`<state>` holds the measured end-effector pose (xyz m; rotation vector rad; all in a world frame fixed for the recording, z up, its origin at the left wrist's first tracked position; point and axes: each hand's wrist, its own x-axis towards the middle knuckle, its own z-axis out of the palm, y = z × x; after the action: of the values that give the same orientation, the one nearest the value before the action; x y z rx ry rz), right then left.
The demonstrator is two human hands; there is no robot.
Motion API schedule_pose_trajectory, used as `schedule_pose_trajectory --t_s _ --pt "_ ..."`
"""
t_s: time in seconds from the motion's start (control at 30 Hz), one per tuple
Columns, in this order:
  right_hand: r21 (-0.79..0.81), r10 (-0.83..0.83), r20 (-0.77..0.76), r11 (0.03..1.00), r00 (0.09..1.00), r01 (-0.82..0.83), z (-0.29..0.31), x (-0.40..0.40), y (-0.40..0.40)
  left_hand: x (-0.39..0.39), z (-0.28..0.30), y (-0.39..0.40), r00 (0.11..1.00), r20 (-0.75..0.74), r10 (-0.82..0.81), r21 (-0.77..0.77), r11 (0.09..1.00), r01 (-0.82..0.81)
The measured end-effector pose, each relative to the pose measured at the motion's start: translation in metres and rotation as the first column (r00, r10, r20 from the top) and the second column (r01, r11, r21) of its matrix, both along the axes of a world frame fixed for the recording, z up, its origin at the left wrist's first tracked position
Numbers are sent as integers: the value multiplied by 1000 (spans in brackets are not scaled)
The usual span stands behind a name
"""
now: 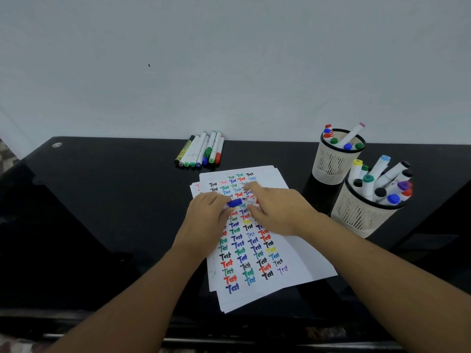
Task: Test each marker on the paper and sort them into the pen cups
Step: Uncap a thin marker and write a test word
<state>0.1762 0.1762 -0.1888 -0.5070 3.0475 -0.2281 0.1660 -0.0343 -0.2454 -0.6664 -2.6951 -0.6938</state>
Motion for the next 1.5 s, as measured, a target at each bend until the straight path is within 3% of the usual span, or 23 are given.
schedule_pose_trajectory --t_s 0.17,0.27,0.37,0.47,0.6,0.83,0.93,1.13,1.5 --pt "-417 -183 115 884 976 214 7 6 12 1 2 1 995 39 94 -18 995 -93" --pt "-723 -264 239 594 934 353 5 12 14 3 2 1 989 103 107 -38 994 -104" --pt "-807 -206 364 417 908 418 -1 17 17 4 4 4 993 111 -45 -141 988 60" --pt "-792 -153 356 474 922 384 -12 25 21 3 11 6 968 247 -51 -258 959 116" --pt "-791 -216 212 535 953 297 -23 32 22 1 15 8 955 298 -6 -328 939 109" --pt "-868 -285 182 403 941 290 -23 61 21 2 16 7 946 324 17 -304 949 87" --pt "-846 -371 169 421 913 328 -31 68 25 2 16 8 942 336 25 -295 952 80" --pt "-853 -414 203 369 887 368 -39 73 26 0 14 7 936 350 34 -297 952 77" --pt "-812 -391 211 440 896 383 -41 70 27 1 15 8 935 352 38 -287 955 70"
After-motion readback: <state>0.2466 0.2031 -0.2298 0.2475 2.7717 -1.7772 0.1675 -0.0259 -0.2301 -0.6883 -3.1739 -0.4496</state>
